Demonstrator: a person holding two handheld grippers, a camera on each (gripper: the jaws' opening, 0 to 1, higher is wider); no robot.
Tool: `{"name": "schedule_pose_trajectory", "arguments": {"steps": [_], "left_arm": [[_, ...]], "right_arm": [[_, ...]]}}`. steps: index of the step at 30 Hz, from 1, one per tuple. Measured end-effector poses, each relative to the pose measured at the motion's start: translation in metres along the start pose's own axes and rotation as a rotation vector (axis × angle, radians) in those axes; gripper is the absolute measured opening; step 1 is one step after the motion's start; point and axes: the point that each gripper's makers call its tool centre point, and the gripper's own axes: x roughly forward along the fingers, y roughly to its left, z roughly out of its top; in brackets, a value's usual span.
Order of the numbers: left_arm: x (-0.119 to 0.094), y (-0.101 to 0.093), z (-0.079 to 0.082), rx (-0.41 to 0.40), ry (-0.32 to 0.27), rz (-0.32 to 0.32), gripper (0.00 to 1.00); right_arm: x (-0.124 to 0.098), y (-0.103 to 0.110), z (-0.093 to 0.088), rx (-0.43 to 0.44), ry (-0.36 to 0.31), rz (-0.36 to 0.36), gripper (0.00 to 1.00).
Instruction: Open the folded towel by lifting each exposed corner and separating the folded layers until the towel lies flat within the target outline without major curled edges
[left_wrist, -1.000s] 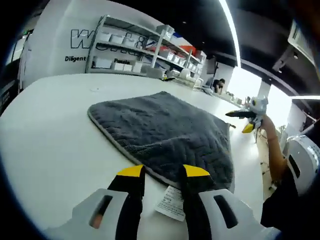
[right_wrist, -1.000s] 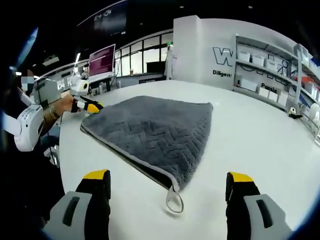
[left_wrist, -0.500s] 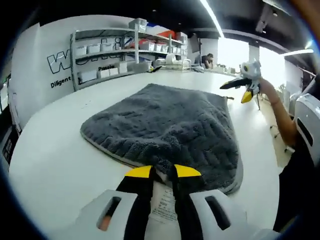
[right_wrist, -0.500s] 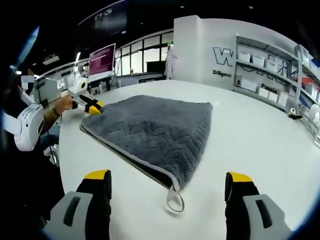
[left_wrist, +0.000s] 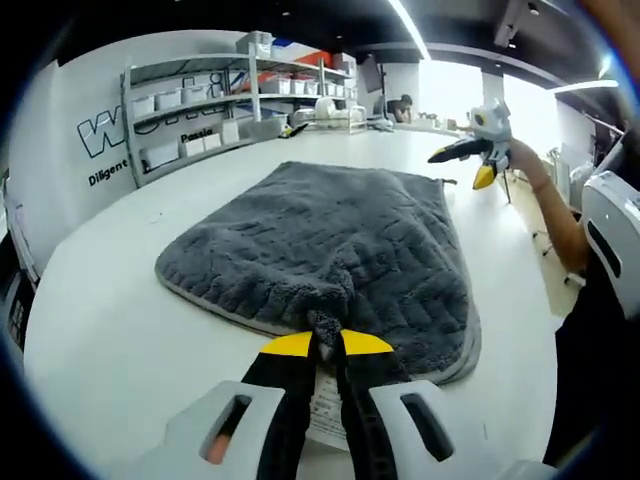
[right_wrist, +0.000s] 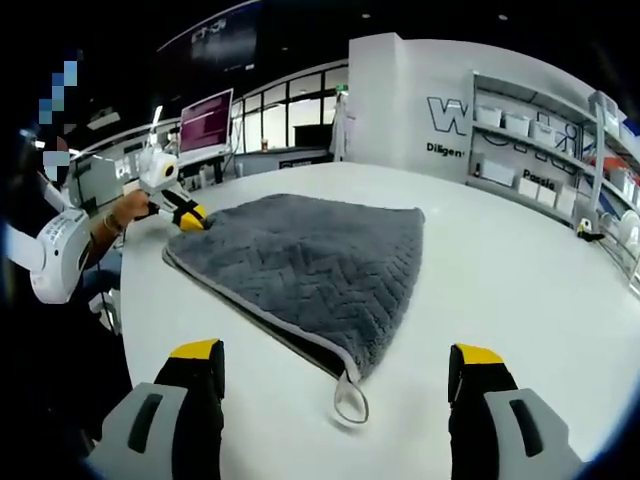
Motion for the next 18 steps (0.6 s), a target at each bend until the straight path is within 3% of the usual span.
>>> {"name": "schedule_pose_trajectory", "arguments": {"steps": [18], "left_arm": [[-0.032,0.045,-0.022,-0.008,0.034,0.076,0.08]], "right_arm": [[0.001,0.003,-0.001,0.03,-0.004,0.02,0.99]]}}
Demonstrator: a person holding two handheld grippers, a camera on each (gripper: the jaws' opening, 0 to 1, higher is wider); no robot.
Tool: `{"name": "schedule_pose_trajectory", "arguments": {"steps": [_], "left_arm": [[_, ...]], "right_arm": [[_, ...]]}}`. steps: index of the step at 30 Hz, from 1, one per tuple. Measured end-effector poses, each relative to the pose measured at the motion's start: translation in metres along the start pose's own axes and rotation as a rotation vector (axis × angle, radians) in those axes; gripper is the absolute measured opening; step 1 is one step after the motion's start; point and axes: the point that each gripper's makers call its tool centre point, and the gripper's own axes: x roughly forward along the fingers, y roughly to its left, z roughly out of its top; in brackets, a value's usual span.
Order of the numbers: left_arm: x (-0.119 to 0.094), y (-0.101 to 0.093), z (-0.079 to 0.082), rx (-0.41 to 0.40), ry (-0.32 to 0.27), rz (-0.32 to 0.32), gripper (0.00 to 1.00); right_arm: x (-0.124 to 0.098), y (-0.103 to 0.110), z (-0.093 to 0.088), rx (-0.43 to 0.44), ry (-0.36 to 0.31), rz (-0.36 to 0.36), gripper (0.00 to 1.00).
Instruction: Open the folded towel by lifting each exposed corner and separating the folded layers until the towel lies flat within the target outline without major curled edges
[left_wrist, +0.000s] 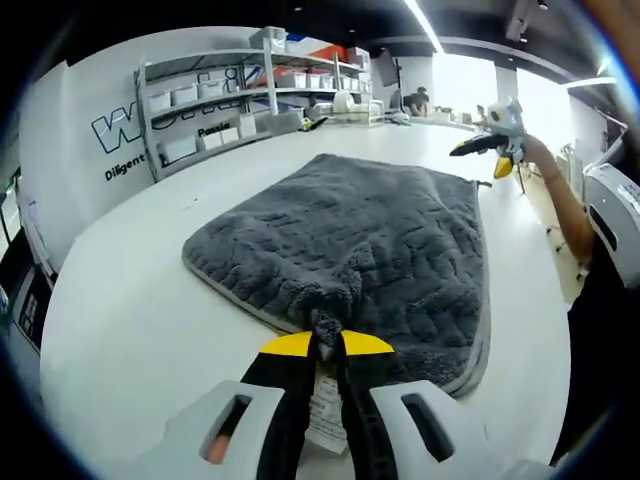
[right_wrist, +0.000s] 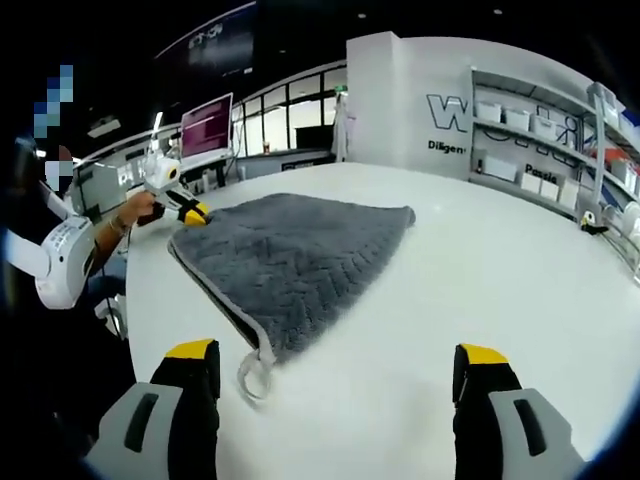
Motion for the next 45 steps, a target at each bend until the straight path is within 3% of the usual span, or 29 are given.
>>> {"name": "schedule_pose_trajectory", "arguments": {"steps": [18,45], "left_arm": [[-0.026,0.035,-0.022,-0.043,0.022,0.029,0.08],[-0.059,0.065,-0.047,-0.058,0.071,0.084,0.09]], "right_arm": [[0.002,0.005,0.004,-0.022,0.008,0.011,0.99],[0.016,0.008,0.019,-0.049,0.011,0.015,0.99]]}}
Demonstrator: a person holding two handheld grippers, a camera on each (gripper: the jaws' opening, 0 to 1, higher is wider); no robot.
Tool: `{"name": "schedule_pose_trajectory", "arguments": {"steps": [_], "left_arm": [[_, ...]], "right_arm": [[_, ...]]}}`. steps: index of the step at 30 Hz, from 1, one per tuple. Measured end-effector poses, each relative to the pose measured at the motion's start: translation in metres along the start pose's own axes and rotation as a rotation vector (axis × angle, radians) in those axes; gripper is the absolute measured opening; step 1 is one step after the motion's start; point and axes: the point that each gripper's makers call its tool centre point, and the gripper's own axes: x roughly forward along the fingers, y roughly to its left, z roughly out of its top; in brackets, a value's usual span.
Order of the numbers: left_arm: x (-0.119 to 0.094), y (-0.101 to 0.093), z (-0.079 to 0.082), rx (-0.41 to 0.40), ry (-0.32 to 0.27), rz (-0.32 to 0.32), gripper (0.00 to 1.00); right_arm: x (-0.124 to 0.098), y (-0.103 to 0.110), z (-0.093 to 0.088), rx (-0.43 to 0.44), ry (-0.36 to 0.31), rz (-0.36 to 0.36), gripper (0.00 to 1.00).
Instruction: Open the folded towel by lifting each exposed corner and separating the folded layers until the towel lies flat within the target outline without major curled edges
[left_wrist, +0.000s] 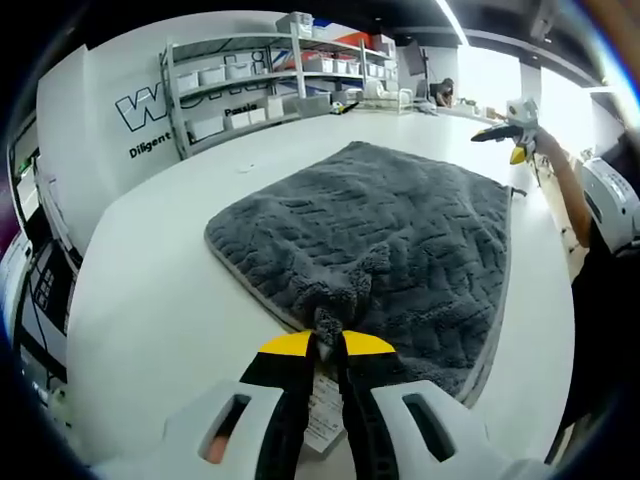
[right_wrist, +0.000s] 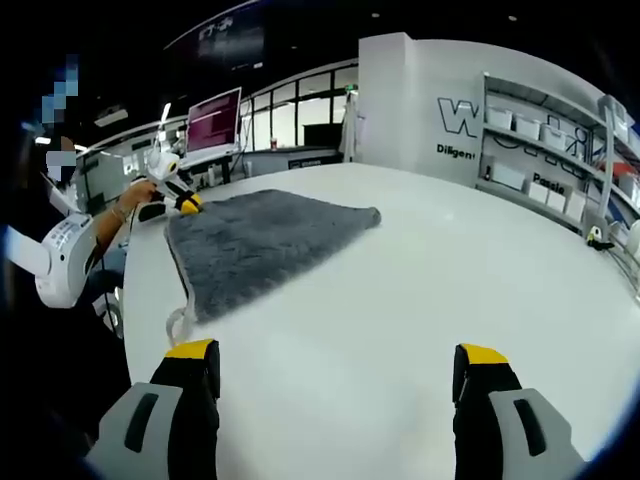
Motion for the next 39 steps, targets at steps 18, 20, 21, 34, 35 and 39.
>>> {"name": "schedule_pose_trajectory", "arguments": {"steps": [18,20,21,34,35,39], "left_arm": [[-0.016,0.019,-0.015,-0.015,0.026,0.025,0.09],[-0.017,0.021,-0.017,-0.018,0.026,0.027,0.09],[-0.018,0.022,-0.017,-0.02,0.028,0.028,0.09],[-0.029,0.033,-0.029,-0.024,0.066,0.043,0.09],[-0.03,0.034,-0.029,-0.025,0.069,0.045,0.09],[-0.033,0.038,-0.032,-0.031,0.074,0.056,0.1]], "right_arm": [[0.003,0.005,-0.001,-0.003,0.012,0.023,0.99],[0.003,0.004,-0.002,-0.001,0.013,0.02,0.99],[0.003,0.005,-0.003,-0.001,0.015,0.02,0.99],[0.005,0.006,-0.005,0.001,0.017,0.021,0.99],[0.005,0.006,-0.005,0.0,0.018,0.02,0.99],[0.005,0.006,-0.005,0.001,0.021,0.02,0.99]]}}
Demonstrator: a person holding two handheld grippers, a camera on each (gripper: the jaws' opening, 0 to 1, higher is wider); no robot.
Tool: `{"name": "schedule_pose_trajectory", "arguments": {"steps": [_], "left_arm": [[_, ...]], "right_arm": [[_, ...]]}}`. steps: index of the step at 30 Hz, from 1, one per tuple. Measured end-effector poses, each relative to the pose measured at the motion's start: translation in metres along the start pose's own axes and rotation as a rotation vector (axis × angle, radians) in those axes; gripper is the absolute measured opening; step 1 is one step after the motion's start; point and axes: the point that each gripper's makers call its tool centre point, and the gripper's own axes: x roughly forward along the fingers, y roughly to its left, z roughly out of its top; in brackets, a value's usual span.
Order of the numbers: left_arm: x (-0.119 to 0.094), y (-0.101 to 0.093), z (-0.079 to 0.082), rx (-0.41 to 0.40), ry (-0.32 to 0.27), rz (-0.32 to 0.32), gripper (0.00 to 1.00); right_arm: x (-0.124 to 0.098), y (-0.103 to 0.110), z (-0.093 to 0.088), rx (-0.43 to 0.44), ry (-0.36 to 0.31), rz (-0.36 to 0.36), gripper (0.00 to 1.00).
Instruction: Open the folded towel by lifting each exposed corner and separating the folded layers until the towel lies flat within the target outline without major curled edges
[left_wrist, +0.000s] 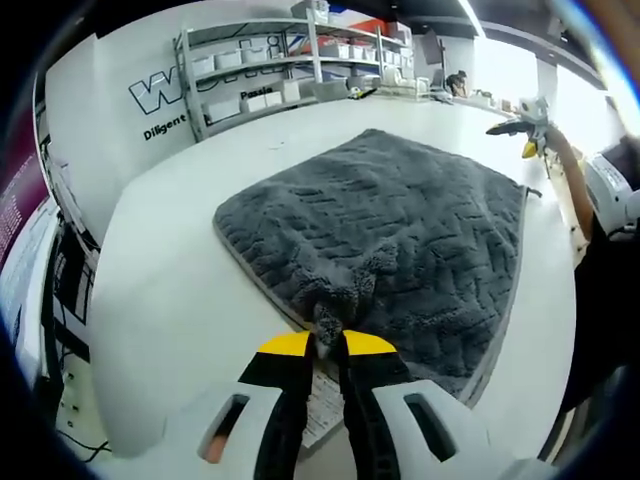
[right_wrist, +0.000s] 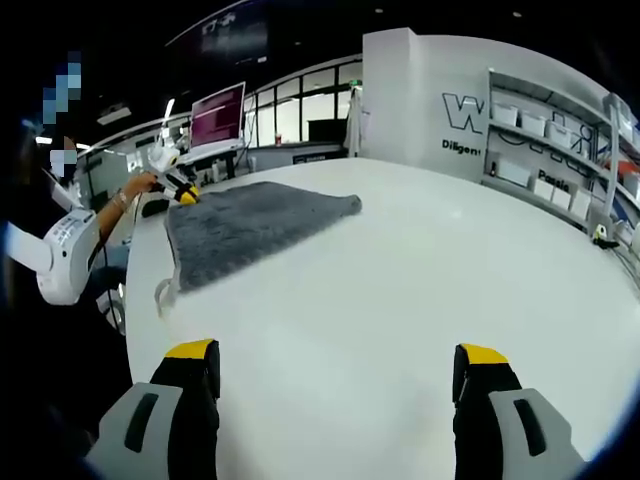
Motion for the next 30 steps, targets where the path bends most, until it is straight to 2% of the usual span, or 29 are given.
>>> {"name": "schedule_pose_trajectory", "arguments": {"steps": [5,9,12,14,16,18,23,30], "left_arm": [[0.0,-0.001,0.001,0.009,-0.001,0.017,0.12],[-0.003,0.005,0.002,0.038,-0.016,0.061,0.22],[-0.006,0.007,0.0,0.005,-0.03,0.065,0.26],[-0.007,0.0,0.002,-0.022,-0.059,0.028,0.26],[-0.01,-0.013,0.007,-0.06,-0.102,-0.053,0.29],[-0.012,-0.02,0.014,-0.09,-0.154,-0.086,0.39],[-0.015,-0.035,0.018,-0.089,-0.165,-0.115,0.5],[-0.02,-0.055,0.027,-0.075,-0.19,-0.127,0.79]], "right_arm": [[0.002,0.001,0.001,0.0,0.001,0.002,0.99],[0.003,0.002,0.003,-0.004,-0.001,0.006,0.99],[0.003,0.001,0.004,-0.006,-0.002,0.01,0.99],[0.003,0.002,0.005,-0.007,-0.008,0.019,0.99],[0.003,0.002,0.006,-0.001,-0.012,0.019,0.99],[0.002,0.001,0.006,-0.003,-0.011,0.016,0.99],[0.004,0.003,0.006,-0.016,0.006,0.022,0.99],[0.008,0.007,0.01,-0.029,0.004,0.033,0.99]]}}
